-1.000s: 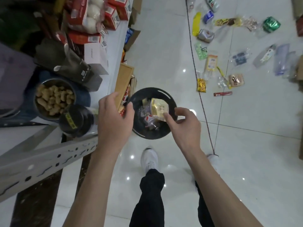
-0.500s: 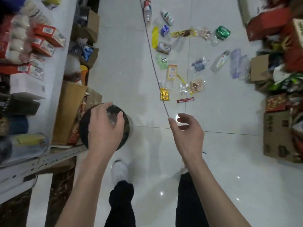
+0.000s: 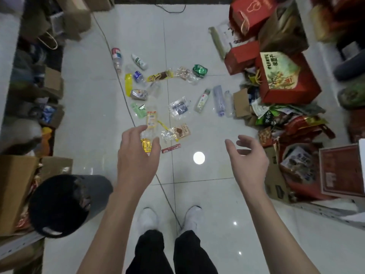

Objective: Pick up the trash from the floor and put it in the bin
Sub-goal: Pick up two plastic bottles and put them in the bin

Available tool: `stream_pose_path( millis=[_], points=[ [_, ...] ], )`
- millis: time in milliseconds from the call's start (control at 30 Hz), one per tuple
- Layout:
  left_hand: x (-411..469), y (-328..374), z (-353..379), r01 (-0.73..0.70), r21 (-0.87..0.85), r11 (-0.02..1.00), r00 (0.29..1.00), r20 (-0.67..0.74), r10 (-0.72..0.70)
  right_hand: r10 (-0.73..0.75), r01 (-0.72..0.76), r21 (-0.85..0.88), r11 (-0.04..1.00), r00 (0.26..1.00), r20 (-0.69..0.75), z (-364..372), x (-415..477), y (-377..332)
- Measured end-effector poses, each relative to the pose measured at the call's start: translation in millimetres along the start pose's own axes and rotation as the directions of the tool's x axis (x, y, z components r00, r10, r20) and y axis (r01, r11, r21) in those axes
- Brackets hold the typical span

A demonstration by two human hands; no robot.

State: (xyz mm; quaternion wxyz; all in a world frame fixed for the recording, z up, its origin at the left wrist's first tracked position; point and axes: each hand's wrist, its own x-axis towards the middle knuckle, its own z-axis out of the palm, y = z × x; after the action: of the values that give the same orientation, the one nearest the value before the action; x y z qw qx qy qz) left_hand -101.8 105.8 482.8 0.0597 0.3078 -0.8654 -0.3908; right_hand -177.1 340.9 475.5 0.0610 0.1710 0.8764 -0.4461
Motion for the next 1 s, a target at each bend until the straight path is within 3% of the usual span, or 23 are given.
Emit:
stream_pose_path(
  millis=[667, 1000],
  points=[
    [238, 97, 169, -0.1, -0.047, 0.994, 0.96, 0.259, 0.109, 0.069, -0.074, -0.073, 0.995, 0.995, -0.078, 48, 249, -18],
    [342, 63, 334, -0.135, 0.027, 0.99, 0.942, 0.312, 0.12, 0.08, -0.084, -0.101, 0.991, 0.996, -0.051, 134, 397, 75]
  ],
)
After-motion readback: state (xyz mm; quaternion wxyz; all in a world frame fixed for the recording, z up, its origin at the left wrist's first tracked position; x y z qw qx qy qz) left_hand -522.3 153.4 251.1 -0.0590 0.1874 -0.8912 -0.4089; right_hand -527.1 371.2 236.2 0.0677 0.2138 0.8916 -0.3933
